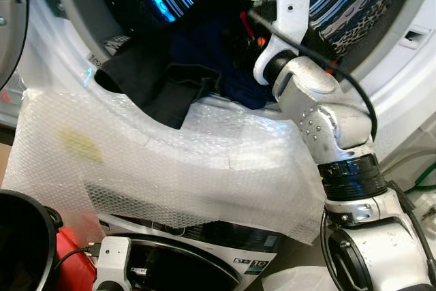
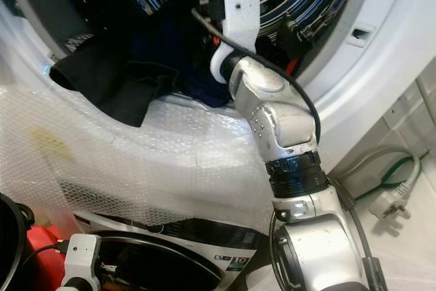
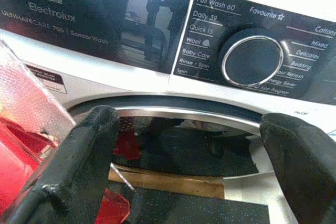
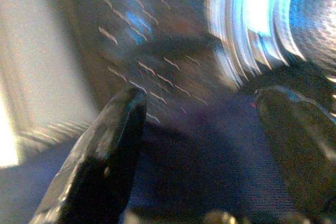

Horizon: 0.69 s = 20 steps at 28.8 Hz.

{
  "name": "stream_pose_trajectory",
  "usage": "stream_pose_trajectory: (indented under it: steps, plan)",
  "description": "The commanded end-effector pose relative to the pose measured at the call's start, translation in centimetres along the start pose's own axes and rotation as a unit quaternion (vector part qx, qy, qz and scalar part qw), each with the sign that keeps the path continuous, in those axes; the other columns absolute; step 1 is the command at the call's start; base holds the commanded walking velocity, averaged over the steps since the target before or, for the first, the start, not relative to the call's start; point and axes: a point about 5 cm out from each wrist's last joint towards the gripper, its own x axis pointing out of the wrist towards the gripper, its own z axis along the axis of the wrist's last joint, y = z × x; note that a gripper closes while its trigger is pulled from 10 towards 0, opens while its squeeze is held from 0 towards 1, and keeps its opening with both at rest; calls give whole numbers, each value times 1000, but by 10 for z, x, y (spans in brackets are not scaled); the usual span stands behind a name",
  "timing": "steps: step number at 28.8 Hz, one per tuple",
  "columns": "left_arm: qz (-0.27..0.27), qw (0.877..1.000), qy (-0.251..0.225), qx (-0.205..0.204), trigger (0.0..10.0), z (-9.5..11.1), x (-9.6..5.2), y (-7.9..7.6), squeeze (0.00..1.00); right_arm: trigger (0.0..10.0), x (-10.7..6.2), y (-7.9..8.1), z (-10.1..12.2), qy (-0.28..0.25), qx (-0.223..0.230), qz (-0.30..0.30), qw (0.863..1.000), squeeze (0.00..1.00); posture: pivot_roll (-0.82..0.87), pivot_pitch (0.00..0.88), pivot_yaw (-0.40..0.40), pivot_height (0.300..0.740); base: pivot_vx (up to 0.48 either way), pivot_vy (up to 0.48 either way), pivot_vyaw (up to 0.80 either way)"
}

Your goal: Clothes washing

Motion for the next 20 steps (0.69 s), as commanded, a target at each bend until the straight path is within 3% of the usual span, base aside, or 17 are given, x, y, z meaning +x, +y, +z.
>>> stream_pose_trajectory:
  steps: [1, 3, 9, 11, 12, 13, 14, 17, 20]
  plan:
    - [-10, 1000, 2, 6, 10000, 0, 1, -4, 0, 10000, -10, 0, 20, -64, 32, 31, 997, 0, 86, 76, -167, 740, 0, 0, 0]
    - [-12, 1000, 3, 7, 10000, 0, 1, -4, 0, 10000, -25, 8, 32, -109, 79, 94, 986, 0, 80, 74, -163, 740, 0, 0, 0]
    - [-20, 1000, 4, 9, 10000, 0, 2, -6, 0, 10000, -50, 30, 42, -146, 120, 210, 959, 0, 72, 73, -159, 740, 0, 0, 0]
    - [-22, 1000, 5, 9, 10000, 0, 2, -7, 0, 10000, -62, 40, 38, -127, 125, 273, 945, 0, 70, 72, -160, 740, 0, 0, 0]
    - [-22, 1000, 5, 9, 10000, 0, 2, -7, 0, 10000, -62, 40, 38, -127, 125, 273, 945, 0, 70, 72, -160, 740, 0, 0, 0]
    - [-23, 1000, 6, 9, 10000, -1, 2, -7, 0, 10000, -79, 52, 28, -89, 122, 337, 929, 0, 73, 72, -165, 740, 0, 0, 0]
    - [-23, 1000, 6, 9, 10000, -1, 2, -7, 0, 10000, -88, 57, 21, -64, 112, 362, 923, 0, 72, 73, -164, 740, 0, 0, 0]
    - [-23, 1000, 6, 9, 10000, -1, 2, -8, 0, 10000, -103, 63, 6, -21, 105, 393, 913, 0, 74, 75, -166, 740, 0, 0, 0]
    - [-23, 1000, 7, 9, 10000, -2, 1, -8, 0, 10000, -119, 64, -11, 22, 160, 396, 904, 0, 71, 80, -170, 740, 0, 0, 0]
